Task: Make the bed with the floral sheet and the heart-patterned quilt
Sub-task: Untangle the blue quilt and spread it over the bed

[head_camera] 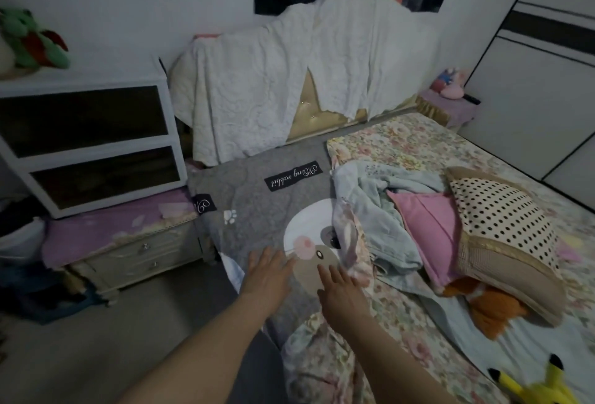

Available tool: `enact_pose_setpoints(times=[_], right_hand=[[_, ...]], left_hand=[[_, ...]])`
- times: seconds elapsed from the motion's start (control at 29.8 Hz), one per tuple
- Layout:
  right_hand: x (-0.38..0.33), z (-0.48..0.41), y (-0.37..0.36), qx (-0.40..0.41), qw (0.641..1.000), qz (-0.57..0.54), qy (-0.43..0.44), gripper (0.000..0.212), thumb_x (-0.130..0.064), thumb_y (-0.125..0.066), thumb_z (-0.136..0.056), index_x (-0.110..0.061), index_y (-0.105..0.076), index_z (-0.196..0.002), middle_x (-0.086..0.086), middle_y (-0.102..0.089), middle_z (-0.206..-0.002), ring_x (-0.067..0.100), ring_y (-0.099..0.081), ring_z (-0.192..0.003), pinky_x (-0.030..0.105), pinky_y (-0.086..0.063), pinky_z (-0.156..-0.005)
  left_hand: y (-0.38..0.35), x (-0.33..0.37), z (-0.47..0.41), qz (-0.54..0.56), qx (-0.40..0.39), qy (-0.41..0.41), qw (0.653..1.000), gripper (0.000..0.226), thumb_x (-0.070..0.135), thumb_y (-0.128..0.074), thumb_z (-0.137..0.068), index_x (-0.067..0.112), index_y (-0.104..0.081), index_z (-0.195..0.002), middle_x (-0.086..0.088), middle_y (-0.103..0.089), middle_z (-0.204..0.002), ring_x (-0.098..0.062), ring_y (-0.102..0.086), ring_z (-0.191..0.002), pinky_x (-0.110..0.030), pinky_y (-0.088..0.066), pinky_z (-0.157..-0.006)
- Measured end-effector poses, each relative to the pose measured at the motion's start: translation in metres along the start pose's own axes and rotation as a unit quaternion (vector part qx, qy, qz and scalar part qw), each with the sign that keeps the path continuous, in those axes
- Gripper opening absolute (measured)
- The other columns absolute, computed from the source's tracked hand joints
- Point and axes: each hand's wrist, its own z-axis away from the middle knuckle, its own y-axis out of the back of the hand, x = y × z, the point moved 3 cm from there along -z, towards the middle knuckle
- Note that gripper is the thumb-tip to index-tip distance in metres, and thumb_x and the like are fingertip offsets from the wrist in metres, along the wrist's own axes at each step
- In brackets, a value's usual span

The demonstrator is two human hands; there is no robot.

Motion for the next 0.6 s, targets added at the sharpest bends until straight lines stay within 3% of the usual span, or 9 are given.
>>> enact_pose_setpoints(times=[0.6], right_hand=[[-0.051,-0.206,0.046,-0.008,0.998,-0.005,0.061,0.057,-0.032,-0.028,-0.106,-0.021,-0.005,-0.157,0.006,-0.012,-0.163,0.027,-0.007,-0.151,0.041,-0.013,-0.12]], left_hand=[[0.052,-0.121,-0.139,0.041,0.006,0.054,0.998,0.06,0.032,-0.038,-0.103,0.026,-0.012,-0.157,-0.001,-0.003,-0.165,-0.028,0.007,-0.151,-0.049,0.011,-0.118]])
